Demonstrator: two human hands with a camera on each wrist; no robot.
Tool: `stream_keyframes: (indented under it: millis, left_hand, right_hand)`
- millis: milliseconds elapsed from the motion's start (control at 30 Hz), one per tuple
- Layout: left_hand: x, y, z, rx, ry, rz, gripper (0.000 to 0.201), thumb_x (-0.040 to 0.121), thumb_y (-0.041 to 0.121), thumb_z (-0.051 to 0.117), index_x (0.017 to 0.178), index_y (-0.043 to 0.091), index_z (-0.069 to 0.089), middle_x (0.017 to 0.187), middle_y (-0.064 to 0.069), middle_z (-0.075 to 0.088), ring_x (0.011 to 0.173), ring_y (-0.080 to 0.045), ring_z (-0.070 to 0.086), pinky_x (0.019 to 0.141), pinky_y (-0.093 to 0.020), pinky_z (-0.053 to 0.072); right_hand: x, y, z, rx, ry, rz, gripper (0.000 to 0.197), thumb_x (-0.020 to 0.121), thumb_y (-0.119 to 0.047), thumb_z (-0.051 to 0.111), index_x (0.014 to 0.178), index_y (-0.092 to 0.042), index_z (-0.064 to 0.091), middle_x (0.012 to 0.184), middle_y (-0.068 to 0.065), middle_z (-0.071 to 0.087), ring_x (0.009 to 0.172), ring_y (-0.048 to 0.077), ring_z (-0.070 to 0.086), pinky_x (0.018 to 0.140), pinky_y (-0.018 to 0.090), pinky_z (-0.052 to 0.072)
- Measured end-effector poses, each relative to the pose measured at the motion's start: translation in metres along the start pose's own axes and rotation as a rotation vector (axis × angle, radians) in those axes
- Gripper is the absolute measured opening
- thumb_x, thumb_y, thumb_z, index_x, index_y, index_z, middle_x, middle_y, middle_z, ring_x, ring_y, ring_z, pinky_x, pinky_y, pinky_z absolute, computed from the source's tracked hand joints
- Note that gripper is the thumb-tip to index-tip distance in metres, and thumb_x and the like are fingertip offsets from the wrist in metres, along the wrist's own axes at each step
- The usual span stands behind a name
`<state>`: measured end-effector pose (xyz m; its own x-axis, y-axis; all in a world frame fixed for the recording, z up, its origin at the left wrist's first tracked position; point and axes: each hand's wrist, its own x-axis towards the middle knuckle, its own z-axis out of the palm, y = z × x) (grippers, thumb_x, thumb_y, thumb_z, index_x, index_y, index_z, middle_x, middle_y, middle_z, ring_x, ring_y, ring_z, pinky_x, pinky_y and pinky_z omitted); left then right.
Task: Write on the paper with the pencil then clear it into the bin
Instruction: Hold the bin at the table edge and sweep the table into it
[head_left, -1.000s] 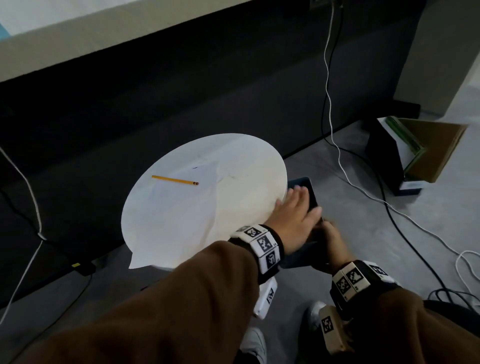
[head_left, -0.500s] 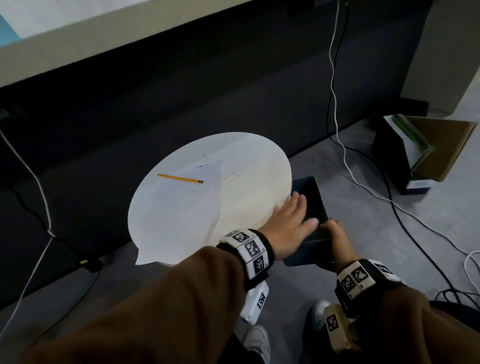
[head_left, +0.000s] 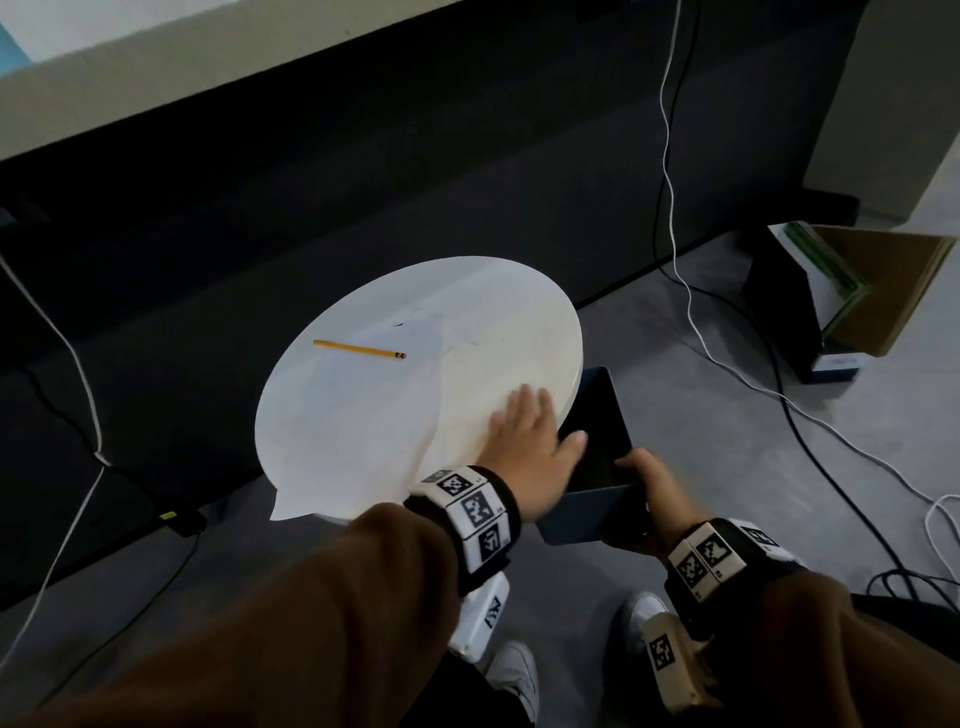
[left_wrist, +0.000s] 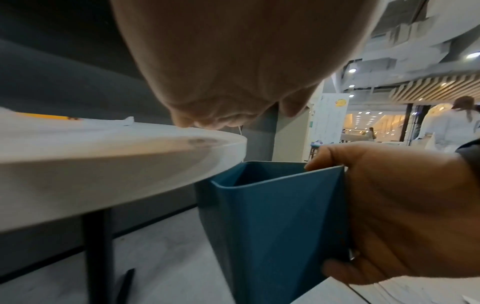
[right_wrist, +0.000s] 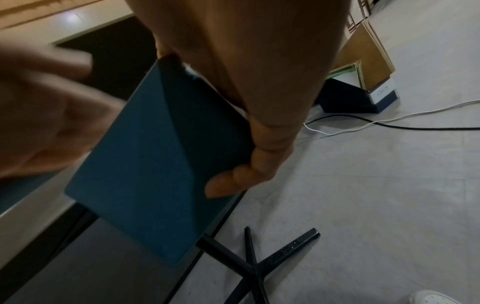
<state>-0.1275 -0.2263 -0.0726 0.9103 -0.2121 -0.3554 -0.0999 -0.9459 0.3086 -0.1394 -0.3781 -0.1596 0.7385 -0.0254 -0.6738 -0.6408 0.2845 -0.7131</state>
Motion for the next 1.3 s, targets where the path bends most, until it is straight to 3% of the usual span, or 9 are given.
stream_keyframes:
  millis: [133, 333, 433, 600, 867, 967, 1033, 1167, 1300]
  left_hand:
    - [-0.021, -0.024, 0.007, 0.085, -0.046, -0.211, 0.079, 0.103, 0.056, 0.019, 0.156, 0.012, -0.02, 0.159, -0.016, -0.031, 0.148, -0.027, -0.029, 0.121, -0.045, -0.014]
    - [-0.019, 0.007, 0.006, -0.155, -0.121, 0.18, 0.066, 0.109, 0.039, 0.028, 0.158, 0.012, -0.008, 0.164, -0.008, -0.022, 0.15, -0.019, -0.022, 0.122, -0.042, -0.012]
    - [0.0, -0.007, -0.016, -0.236, -0.025, 0.095, 0.061, 0.11, 0.033, 0.023, 0.157, 0.01, -0.008, 0.164, -0.007, -0.018, 0.152, -0.021, -0.017, 0.12, -0.036, -0.012]
    - [0.019, -0.031, -0.018, 0.051, -0.034, -0.046, 0.062, 0.109, 0.032, 0.017, 0.155, 0.004, -0.014, 0.163, -0.017, -0.022, 0.15, -0.031, -0.02, 0.12, -0.046, -0.008]
    - [0.006, -0.015, 0.003, -0.04, -0.018, 0.248, 0.062, 0.109, 0.037, 0.024, 0.159, 0.012, -0.001, 0.166, -0.004, -0.014, 0.152, -0.015, -0.016, 0.123, -0.039, -0.012]
    - [0.018, -0.033, -0.001, -0.004, 0.182, 0.002, 0.064, 0.107, 0.038, 0.023, 0.159, 0.007, 0.005, 0.166, -0.012, -0.007, 0.153, -0.027, -0.008, 0.123, -0.045, -0.006]
    - [0.016, -0.032, 0.004, 0.029, 0.169, -0.117, 0.07, 0.105, 0.045, 0.027, 0.158, 0.005, 0.004, 0.166, -0.016, -0.006, 0.153, -0.032, -0.007, 0.123, -0.048, -0.002]
    - [0.001, 0.002, 0.017, -0.023, -0.046, 0.283, 0.065, 0.108, 0.041, 0.027, 0.159, 0.011, 0.0, 0.166, -0.006, -0.012, 0.152, -0.017, -0.013, 0.123, -0.04, -0.008]
    - [0.024, -0.022, -0.004, -0.047, 0.189, -0.028, 0.062, 0.104, 0.036, 0.015, 0.157, 0.004, 0.013, 0.164, -0.022, 0.004, 0.152, -0.035, 0.002, 0.123, -0.047, 0.007]
  right_hand:
    - [-0.003, -0.002, 0.004, -0.022, -0.023, 0.06, 0.034, 0.094, -0.033, 0.056, 0.122, -0.016, 0.051, 0.109, 0.016, 0.05, 0.099, 0.038, 0.057, 0.073, 0.048, 0.057]
    - [-0.006, 0.002, 0.011, -0.06, -0.089, 0.071, 0.044, 0.093, -0.038, 0.056, 0.127, -0.009, 0.054, 0.107, 0.018, 0.052, 0.093, 0.038, 0.059, 0.067, 0.046, 0.059]
    - [-0.009, -0.003, 0.009, -0.055, -0.058, 0.073, 0.034, 0.095, -0.034, 0.057, 0.12, -0.011, 0.052, 0.101, 0.016, 0.05, 0.09, 0.036, 0.057, 0.073, 0.049, 0.056]
    - [-0.008, -0.007, 0.01, -0.029, -0.038, 0.068, 0.038, 0.094, -0.033, 0.057, 0.126, -0.013, 0.051, 0.103, 0.013, 0.05, 0.093, 0.034, 0.056, 0.074, 0.051, 0.057]
    - [-0.013, -0.008, 0.014, -0.055, -0.077, 0.062, 0.044, 0.093, -0.037, 0.057, 0.13, -0.014, 0.05, 0.114, 0.016, 0.053, 0.101, 0.035, 0.059, 0.075, 0.048, 0.059]
    - [-0.011, -0.006, 0.012, -0.041, -0.038, 0.075, 0.035, 0.093, -0.035, 0.058, 0.12, -0.015, 0.051, 0.109, 0.014, 0.05, 0.098, 0.036, 0.058, 0.087, 0.056, 0.057]
    - [-0.01, -0.004, 0.011, -0.039, -0.028, 0.074, 0.034, 0.092, -0.036, 0.058, 0.118, -0.015, 0.051, 0.11, 0.015, 0.05, 0.098, 0.036, 0.058, 0.086, 0.056, 0.058]
    - [-0.008, -0.003, 0.014, -0.034, -0.063, 0.039, 0.046, 0.096, -0.042, 0.053, 0.133, -0.014, 0.052, 0.117, 0.016, 0.056, 0.097, 0.035, 0.06, 0.074, 0.048, 0.059]
    - [-0.004, -0.005, 0.011, -0.004, -0.027, 0.03, 0.046, 0.095, -0.036, 0.056, 0.135, -0.015, 0.048, 0.104, 0.012, 0.051, 0.092, 0.034, 0.058, 0.075, 0.049, 0.058]
